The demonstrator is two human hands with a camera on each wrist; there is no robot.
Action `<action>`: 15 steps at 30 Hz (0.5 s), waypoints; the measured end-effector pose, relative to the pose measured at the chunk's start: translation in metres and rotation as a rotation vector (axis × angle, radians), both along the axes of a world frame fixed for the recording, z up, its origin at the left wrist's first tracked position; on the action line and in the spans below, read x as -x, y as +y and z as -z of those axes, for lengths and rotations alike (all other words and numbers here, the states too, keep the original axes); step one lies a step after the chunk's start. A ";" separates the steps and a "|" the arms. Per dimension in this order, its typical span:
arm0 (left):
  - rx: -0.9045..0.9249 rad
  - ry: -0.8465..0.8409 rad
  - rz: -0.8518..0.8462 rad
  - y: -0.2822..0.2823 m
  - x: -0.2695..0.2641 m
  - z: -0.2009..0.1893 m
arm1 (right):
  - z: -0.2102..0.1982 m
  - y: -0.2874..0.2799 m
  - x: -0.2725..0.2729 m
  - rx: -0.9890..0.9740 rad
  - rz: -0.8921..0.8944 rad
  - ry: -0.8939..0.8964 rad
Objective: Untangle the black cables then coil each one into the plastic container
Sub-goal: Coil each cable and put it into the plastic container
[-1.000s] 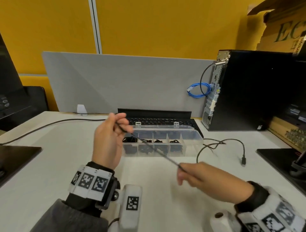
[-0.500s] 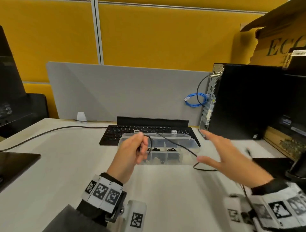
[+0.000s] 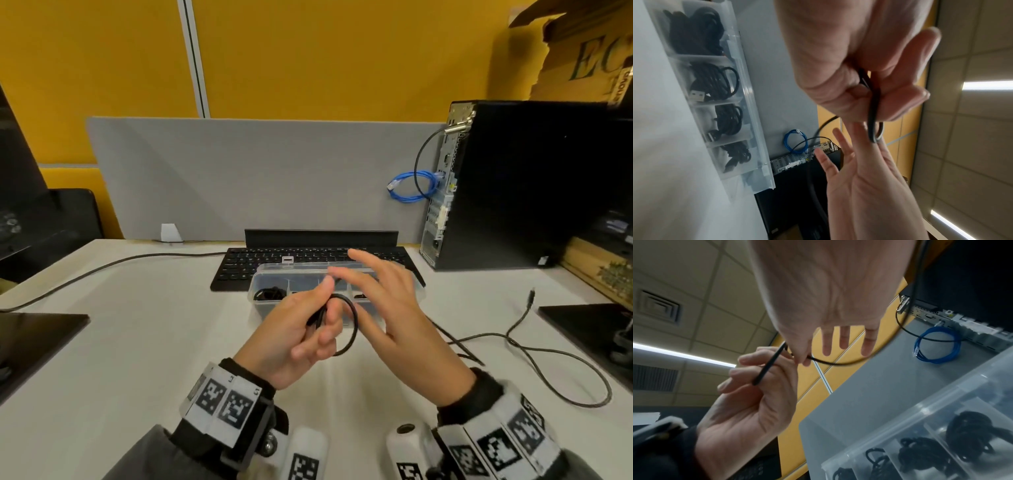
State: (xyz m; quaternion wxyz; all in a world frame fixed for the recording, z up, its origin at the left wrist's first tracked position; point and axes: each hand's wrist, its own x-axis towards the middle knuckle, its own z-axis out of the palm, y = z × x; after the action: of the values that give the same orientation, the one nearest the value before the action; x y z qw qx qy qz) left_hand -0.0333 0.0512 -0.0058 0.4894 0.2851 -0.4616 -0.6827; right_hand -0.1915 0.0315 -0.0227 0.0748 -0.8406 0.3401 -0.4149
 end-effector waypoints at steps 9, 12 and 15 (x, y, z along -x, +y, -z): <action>-0.054 0.121 0.050 0.004 0.005 -0.001 | -0.001 -0.006 0.007 0.152 0.194 -0.128; -0.018 0.194 0.092 0.003 0.003 0.000 | -0.003 -0.008 0.008 -0.079 0.158 -0.038; 0.023 0.298 0.023 0.000 0.003 0.001 | -0.005 0.004 0.002 -0.314 0.056 0.289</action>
State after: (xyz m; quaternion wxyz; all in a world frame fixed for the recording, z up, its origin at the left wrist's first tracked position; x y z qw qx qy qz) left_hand -0.0365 0.0511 -0.0070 0.5478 0.1697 -0.3948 -0.7178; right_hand -0.1939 0.0352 -0.0172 0.1437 -0.8597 0.4308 -0.2340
